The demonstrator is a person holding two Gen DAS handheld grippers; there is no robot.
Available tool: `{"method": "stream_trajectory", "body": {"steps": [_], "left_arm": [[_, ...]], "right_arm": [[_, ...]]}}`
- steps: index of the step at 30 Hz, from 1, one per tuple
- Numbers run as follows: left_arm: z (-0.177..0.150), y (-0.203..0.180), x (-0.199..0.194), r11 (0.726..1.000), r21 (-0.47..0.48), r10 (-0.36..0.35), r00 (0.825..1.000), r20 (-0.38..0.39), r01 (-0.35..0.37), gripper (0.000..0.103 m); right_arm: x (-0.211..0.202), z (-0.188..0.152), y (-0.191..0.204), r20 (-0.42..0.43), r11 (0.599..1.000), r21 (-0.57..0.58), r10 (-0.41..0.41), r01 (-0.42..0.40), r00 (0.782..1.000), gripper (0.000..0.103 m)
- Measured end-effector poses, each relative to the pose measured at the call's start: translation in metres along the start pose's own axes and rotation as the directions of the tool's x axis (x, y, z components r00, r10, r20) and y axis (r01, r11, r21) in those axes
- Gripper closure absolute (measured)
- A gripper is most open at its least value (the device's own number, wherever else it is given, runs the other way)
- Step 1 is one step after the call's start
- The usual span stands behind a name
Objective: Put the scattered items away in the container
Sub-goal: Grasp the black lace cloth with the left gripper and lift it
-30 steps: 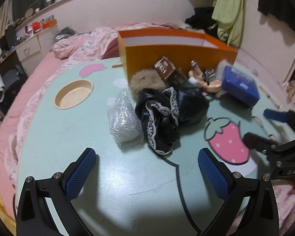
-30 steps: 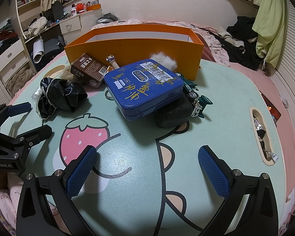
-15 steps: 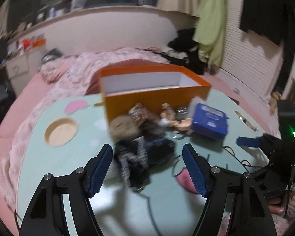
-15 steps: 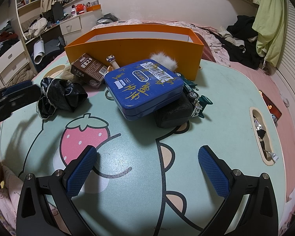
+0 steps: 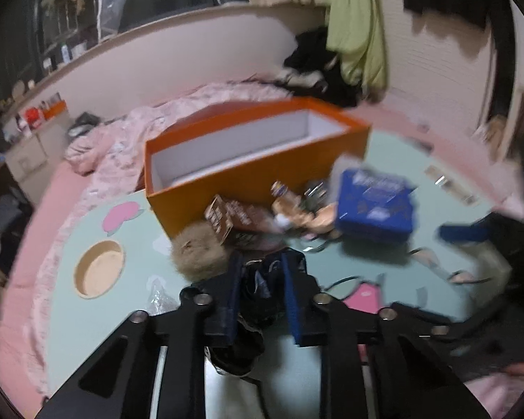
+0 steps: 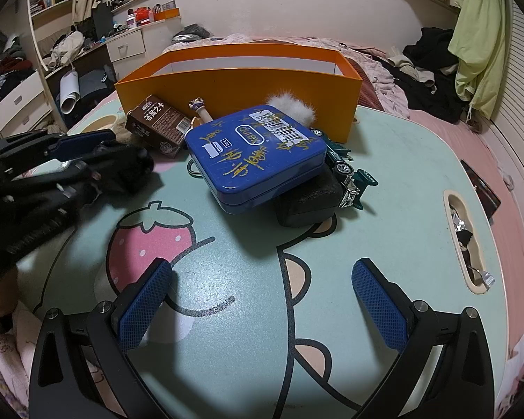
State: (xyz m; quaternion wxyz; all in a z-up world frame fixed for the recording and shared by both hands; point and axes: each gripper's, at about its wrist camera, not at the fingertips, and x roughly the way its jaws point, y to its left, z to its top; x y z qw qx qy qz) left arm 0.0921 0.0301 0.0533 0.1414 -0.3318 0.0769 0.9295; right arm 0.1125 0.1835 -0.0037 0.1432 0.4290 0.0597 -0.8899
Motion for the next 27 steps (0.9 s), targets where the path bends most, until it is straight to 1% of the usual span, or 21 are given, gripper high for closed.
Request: {"method": "stream_trajectory", "body": {"steps": [2,4,7,10,13,15,17,18,20,21,22,23,27], "left_arm": [[0.002,0.003,-0.020,1.000,-0.021,-0.016,0.998,0.059,0.018,0.085],[0.002,0.007,-0.042,0.997,-0.046,-0.054,0.992,0.111,0.059,0.085],[-0.004,0.012,-0.066,0.991,-0.066,-0.108,0.982,0.157,0.119,0.085],[-0.019,0.015,-0.076,0.990,-0.075,-0.111,0.982,0.151,0.123,0.085],[-0.034,0.015,-0.074,0.987,-0.070,-0.132,0.983,0.125,0.141,0.085],[-0.040,0.013,-0.069,0.988,-0.062,-0.136,0.985,0.105,0.143,0.079],[-0.044,0.012,-0.063,0.990,-0.059,-0.126,0.989,0.082,0.131,0.057],[-0.045,0.012,-0.063,0.990,-0.061,-0.122,0.989,0.082,0.127,0.053],[-0.046,0.014,-0.064,0.990,-0.065,-0.117,0.989,0.093,0.123,0.040],[-0.046,0.014,-0.065,0.991,-0.067,-0.112,0.989,0.097,0.119,0.037],[-0.047,0.015,-0.066,0.991,-0.070,-0.107,0.989,0.099,0.114,0.030],[-0.047,0.015,-0.067,0.991,-0.071,-0.105,0.989,0.100,0.112,0.028],[-0.049,0.018,-0.064,0.991,-0.077,-0.105,0.990,0.089,0.112,0.028]], "right_arm": [[0.000,0.000,0.000,0.000,1.000,0.000,0.000,0.000,1.000,0.000],[0.000,0.000,0.000,0.000,1.000,0.000,-0.001,0.001,1.000,0.000],[0.000,0.000,0.000,0.000,1.000,0.000,0.000,0.000,1.000,0.000],[0.000,0.000,0.000,0.000,1.000,0.000,-0.001,0.001,1.000,0.000],[0.000,0.000,0.000,0.000,1.000,0.000,-0.001,0.001,1.000,0.000],[0.000,0.000,0.000,0.000,1.000,0.000,-0.001,0.001,1.000,0.000],[0.000,0.000,0.000,0.000,1.000,0.000,0.000,0.000,1.000,0.000],[0.000,0.000,0.000,0.000,1.000,0.000,0.000,0.000,1.000,0.000],[0.000,0.000,0.000,0.000,1.000,-0.001,0.000,0.000,1.000,0.000],[0.000,0.000,0.000,0.000,1.000,0.000,0.000,0.000,1.000,0.000],[0.000,0.000,0.000,0.000,1.000,0.000,0.000,0.000,1.000,0.000],[0.000,0.000,0.000,0.000,1.000,0.000,0.000,0.000,1.000,0.000],[0.000,0.000,0.000,0.000,1.000,0.000,0.000,0.000,1.000,0.000]]}}
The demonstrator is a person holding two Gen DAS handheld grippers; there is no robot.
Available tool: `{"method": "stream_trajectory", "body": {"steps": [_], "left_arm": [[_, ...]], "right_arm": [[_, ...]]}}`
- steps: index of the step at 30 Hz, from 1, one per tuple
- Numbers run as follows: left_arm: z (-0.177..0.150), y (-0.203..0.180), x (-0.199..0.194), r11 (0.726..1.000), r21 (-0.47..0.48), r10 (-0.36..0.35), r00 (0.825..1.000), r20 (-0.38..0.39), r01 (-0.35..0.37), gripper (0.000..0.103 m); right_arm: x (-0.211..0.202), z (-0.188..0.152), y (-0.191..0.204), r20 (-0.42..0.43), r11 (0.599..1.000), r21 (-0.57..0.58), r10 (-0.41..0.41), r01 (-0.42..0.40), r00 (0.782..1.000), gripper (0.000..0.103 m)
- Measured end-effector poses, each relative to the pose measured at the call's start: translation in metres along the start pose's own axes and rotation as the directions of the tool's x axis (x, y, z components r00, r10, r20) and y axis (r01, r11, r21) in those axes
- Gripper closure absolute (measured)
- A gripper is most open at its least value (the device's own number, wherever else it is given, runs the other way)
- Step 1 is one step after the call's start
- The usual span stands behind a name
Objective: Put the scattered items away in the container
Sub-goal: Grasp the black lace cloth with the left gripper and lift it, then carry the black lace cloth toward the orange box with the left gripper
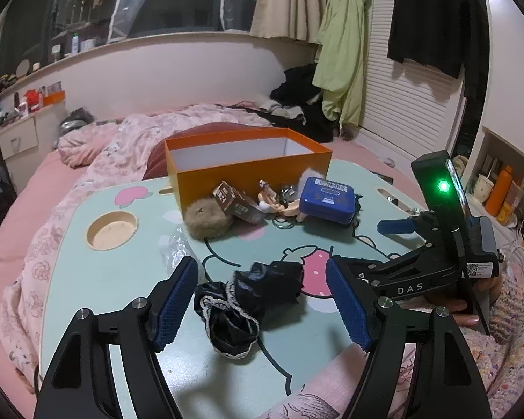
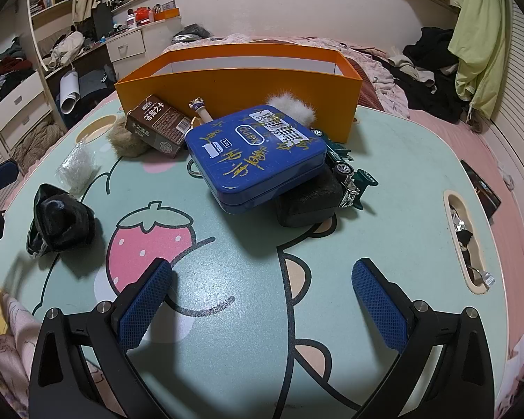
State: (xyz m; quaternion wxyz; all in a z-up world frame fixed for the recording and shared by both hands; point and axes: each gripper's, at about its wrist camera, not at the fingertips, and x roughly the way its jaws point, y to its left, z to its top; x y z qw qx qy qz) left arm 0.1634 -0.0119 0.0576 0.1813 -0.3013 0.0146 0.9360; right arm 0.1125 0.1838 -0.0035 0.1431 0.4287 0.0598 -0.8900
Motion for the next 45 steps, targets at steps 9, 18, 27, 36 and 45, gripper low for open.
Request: {"method": "stream_trajectory", "body": {"steps": [9,18,27,36,45], "left_arm": [[0.001,-0.012,0.015,0.998,0.060,-0.020,0.999,-0.032,0.022,0.028],[-0.011,-0.034,0.059,0.970,0.217,0.140,0.980,-0.143,-0.107,0.071],[-0.001,0.005,0.009,0.996,0.022,0.083,0.996,-0.016,-0.082,0.073],[-0.012,0.071,-0.008,0.950,-0.173,0.246,0.964,-0.098,-0.260,0.073],[-0.030,0.054,0.027,0.936,-0.113,0.315,0.935,-0.162,-0.335,0.032]], "right_arm": [[0.000,0.000,0.000,0.000,1.000,0.000,0.000,0.000,1.000,0.000],[0.000,0.000,0.000,0.000,1.000,0.000,0.000,0.000,1.000,0.000],[0.000,0.000,0.000,0.001,1.000,0.000,0.000,0.000,1.000,0.000],[0.000,0.000,0.000,0.000,1.000,0.000,0.000,0.000,1.000,0.000],[0.000,0.000,0.001,0.000,1.000,0.000,0.000,0.000,1.000,0.000]]}}
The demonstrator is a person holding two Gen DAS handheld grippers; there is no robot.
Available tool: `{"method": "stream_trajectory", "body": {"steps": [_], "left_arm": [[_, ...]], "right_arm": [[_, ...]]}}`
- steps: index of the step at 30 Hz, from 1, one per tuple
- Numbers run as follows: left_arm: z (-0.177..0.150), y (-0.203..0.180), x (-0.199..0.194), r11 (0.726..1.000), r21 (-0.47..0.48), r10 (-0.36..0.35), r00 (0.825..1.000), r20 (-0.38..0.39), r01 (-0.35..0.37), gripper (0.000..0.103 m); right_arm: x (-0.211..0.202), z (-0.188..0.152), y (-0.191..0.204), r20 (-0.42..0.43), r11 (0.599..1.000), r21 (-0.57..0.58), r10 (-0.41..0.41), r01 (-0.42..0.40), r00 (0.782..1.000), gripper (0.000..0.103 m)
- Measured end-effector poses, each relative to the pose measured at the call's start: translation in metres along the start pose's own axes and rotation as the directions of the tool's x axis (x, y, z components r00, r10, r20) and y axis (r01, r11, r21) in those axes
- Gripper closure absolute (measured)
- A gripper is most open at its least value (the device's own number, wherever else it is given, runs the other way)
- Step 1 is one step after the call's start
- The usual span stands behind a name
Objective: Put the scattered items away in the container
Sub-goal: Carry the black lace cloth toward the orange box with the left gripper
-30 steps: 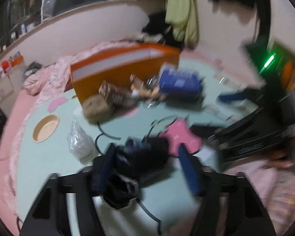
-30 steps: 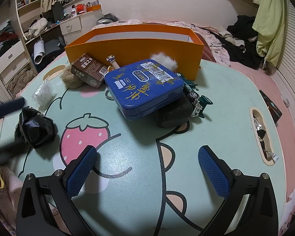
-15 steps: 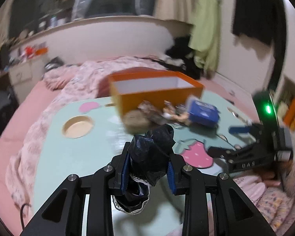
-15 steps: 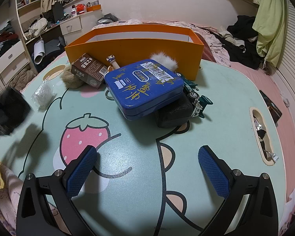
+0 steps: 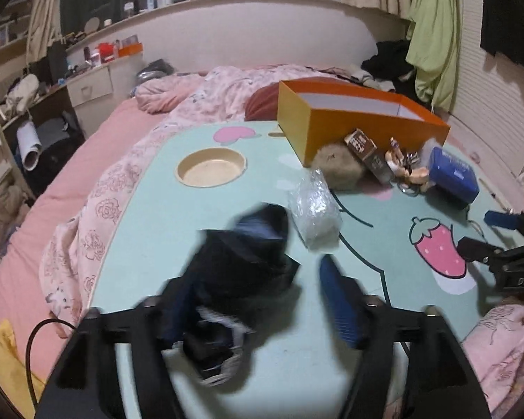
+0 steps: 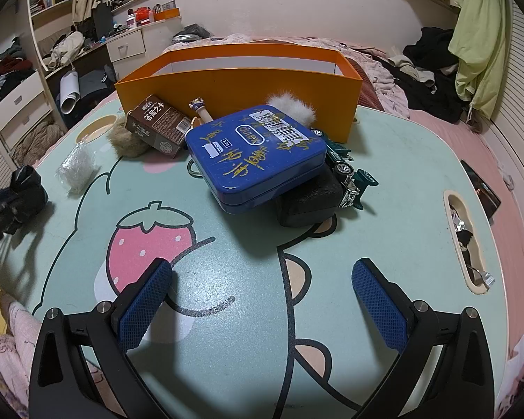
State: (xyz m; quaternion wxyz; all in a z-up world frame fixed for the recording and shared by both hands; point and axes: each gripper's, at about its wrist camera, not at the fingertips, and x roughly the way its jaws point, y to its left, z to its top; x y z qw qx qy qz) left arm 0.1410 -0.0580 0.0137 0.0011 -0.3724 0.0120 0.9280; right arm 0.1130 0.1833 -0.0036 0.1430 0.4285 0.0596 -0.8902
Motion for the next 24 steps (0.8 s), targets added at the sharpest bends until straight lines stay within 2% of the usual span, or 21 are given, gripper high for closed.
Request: {"method": "stream_trajectory", "body": {"steps": [1,4,9,13,18,19,20,21,22,24], "left_arm": [[-0.001,-0.003,0.001,1.000,0.012,0.013,1.000,0.005,-0.013,0.032],[-0.005,-0.007,0.003,0.995,0.043,0.087,0.996,0.027,-0.088,0.068],[-0.004,0.006,-0.004,0.998,-0.007,0.064,0.997,0.038,-0.064,0.073],[-0.004,0.012,-0.008,0.996,-0.026,0.088,0.995,0.044,-0.087,0.073],[-0.005,0.014,0.000,0.995,-0.040,0.093,0.995,0.021,-0.092,0.057],[-0.005,0.013,0.001,0.995,-0.037,0.096,0.995,0.017,-0.095,0.051],[-0.005,0.011,0.003,0.995,-0.027,0.099,0.995,0.007,-0.099,0.034],[-0.005,0.008,0.005,0.994,-0.015,0.108,0.994,-0.005,-0.109,0.029],[-0.005,0.006,0.005,0.992,-0.003,0.125,0.992,-0.010,-0.125,0.025],[-0.005,0.003,0.004,0.990,0.007,0.138,0.990,-0.009,-0.138,0.024]], "right_arm": [[0.000,0.000,0.000,0.000,1.000,0.000,0.000,0.000,1.000,0.000],[0.000,0.000,0.000,0.000,1.000,0.000,0.000,0.000,1.000,0.000],[0.000,0.000,0.000,0.000,1.000,0.001,0.000,0.000,1.000,0.000],[0.000,0.000,0.000,-0.001,1.000,0.001,-0.001,0.001,1.000,0.000],[-0.001,0.000,0.002,-0.003,1.000,-0.006,0.001,-0.001,1.000,0.000],[0.000,0.000,0.002,-0.003,1.000,-0.007,0.001,-0.001,1.000,0.000],[0.000,0.000,0.002,-0.003,1.000,-0.007,0.002,-0.002,1.000,0.000],[0.000,0.000,0.002,-0.003,1.000,-0.007,0.002,-0.002,1.000,0.000],[0.000,0.000,0.003,-0.003,1.000,-0.008,0.002,-0.002,1.000,0.000],[0.000,0.000,0.004,-0.003,1.000,-0.011,-0.002,0.002,1.000,0.000]]}}
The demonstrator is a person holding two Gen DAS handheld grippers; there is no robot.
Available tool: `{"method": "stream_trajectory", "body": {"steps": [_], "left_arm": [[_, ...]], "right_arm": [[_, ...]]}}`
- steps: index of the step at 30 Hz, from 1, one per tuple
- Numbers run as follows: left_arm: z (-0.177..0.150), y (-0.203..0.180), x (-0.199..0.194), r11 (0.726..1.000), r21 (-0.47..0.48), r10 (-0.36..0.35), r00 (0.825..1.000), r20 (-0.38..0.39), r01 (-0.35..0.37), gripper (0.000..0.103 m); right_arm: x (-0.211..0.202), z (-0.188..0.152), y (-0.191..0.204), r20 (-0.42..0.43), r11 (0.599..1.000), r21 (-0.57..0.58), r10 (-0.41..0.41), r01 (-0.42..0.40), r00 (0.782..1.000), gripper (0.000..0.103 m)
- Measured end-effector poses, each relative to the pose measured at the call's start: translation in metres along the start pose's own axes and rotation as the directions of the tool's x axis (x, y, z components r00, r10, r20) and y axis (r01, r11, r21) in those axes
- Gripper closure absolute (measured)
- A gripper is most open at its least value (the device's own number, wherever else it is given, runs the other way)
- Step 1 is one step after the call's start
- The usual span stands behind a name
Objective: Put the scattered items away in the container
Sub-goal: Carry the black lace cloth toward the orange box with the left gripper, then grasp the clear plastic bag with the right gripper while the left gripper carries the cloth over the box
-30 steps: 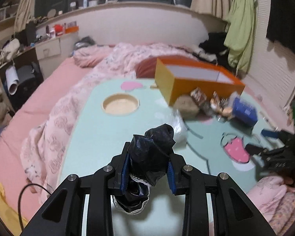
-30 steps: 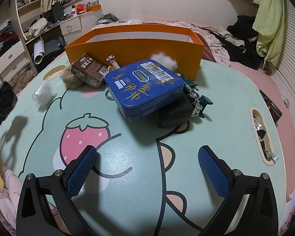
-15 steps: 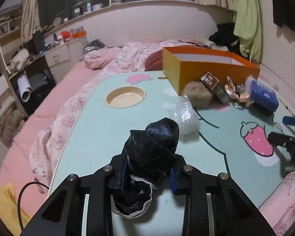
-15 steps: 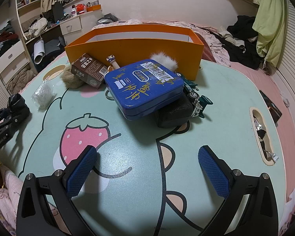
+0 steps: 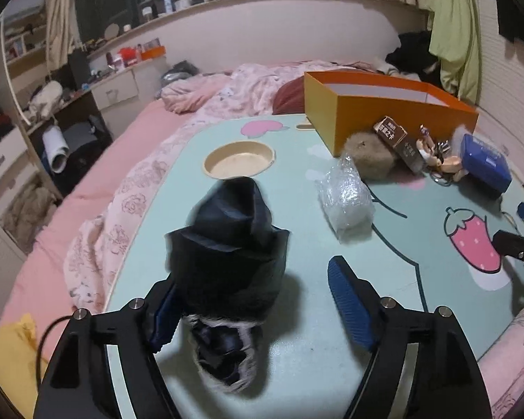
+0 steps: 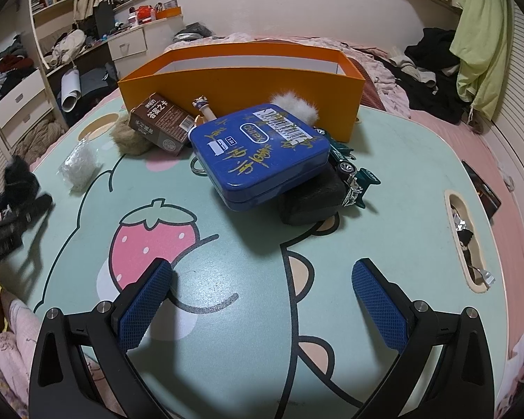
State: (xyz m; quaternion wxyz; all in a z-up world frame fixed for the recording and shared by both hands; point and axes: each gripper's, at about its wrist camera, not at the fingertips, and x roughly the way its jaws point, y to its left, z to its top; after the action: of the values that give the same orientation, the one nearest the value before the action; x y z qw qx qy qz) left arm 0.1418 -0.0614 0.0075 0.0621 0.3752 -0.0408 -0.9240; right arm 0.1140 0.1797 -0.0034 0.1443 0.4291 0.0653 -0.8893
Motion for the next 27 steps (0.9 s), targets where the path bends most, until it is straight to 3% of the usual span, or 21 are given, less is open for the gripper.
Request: {"method": "stream_trajectory", "body": {"steps": [2,8,9,11,13,16,18,21,24,27], "left_arm": [[0.001,0.001,0.001,1.000,-0.005,0.000,1.000,-0.023,0.000,0.010],[0.000,0.009,0.005,0.996,-0.074,-0.048,0.996,-0.081,0.042,0.003],[-0.001,0.011,0.004,0.994,-0.089,-0.065,0.995,-0.070,0.059,0.004],[-0.003,0.014,0.000,0.991,-0.105,-0.086,0.996,-0.029,0.083,0.036],[-0.004,0.016,-0.002,0.988,-0.114,-0.107,0.994,-0.010,0.105,0.057],[-0.003,0.024,-0.011,0.974,-0.130,-0.183,0.982,0.044,0.187,0.066],[-0.002,0.029,-0.020,0.971,-0.117,-0.197,0.976,0.088,0.207,0.067],[0.001,0.038,-0.029,0.970,-0.121,-0.196,0.972,0.128,0.211,0.067],[0.006,0.054,-0.037,0.967,-0.169,-0.166,0.973,0.160,0.192,0.067],[0.008,0.069,-0.044,0.962,-0.205,-0.141,0.973,0.183,0.178,0.067]], "right_arm": [[0.001,0.000,0.001,-0.002,1.000,0.000,0.000,0.000,1.000,0.000],[-0.003,0.000,0.008,-0.016,1.000,-0.024,-0.002,0.002,1.000,0.000],[-0.003,0.000,0.010,-0.015,0.999,-0.033,-0.012,0.012,1.000,0.000],[-0.004,0.001,0.012,-0.008,0.999,-0.046,-0.027,0.027,1.000,0.000],[-0.006,0.000,0.013,0.003,0.998,-0.054,-0.033,0.033,0.999,0.000],[-0.012,-0.003,0.016,0.039,0.997,-0.074,-0.032,0.035,0.999,0.003],[-0.027,-0.004,0.025,0.105,0.993,-0.119,-0.014,0.027,0.994,0.016],[-0.050,0.002,0.051,0.168,0.973,-0.224,0.090,-0.050,0.982,0.016],[-0.054,0.029,0.088,0.116,0.940,-0.285,0.230,-0.189,0.966,0.016],[-0.034,0.060,0.123,0.048,0.921,-0.283,0.292,-0.268,0.955,0.017]]}}
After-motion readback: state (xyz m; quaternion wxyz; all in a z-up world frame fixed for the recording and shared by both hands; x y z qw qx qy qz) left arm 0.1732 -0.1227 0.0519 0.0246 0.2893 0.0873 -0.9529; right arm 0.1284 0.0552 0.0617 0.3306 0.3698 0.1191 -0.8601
